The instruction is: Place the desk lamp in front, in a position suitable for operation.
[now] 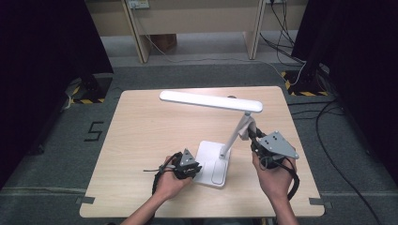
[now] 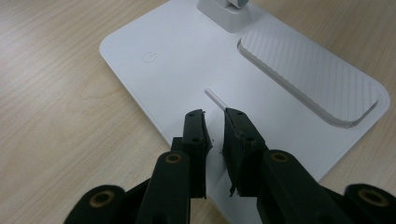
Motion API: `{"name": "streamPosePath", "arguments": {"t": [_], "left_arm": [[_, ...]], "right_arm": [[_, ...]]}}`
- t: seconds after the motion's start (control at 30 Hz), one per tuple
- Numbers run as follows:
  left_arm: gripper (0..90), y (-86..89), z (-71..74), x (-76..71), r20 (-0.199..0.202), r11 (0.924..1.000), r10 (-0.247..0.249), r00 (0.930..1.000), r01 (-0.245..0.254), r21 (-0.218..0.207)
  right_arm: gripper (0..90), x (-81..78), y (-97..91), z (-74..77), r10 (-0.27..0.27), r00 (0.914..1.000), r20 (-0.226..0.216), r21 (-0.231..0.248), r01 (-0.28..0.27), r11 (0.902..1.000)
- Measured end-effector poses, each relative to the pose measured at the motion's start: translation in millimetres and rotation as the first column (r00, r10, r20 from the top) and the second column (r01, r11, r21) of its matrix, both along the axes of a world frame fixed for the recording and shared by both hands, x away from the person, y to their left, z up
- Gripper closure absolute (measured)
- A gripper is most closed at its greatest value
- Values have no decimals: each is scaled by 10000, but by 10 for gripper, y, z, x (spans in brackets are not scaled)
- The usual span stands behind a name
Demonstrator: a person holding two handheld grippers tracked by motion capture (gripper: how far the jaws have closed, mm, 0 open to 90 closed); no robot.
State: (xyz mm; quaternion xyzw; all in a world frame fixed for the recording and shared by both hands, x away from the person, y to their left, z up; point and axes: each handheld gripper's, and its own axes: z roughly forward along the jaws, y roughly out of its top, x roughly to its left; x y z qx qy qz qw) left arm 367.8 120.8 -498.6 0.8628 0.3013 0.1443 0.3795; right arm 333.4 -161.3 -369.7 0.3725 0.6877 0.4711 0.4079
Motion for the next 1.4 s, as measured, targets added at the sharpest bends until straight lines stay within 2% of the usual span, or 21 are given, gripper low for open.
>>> {"name": "streamPosePath", "arguments": {"t": [0.43,0.67,1.4], "left_arm": [[779,10,-7,-6,-53,9999,91,9999,-92,-107],[782,-2,-12,-23,102,9999,97,9999,-96,-60],[783,-5,-15,-29,160,9999,117,9998,-116,-56]], "right_arm": [[816,-12,28,-38,67,10000,-17,-107,-67,9999],[815,-9,47,-84,79,9998,-190,-66,-80,9999],[816,10,107,-204,73,9987,-501,-220,-85,9997]]}}
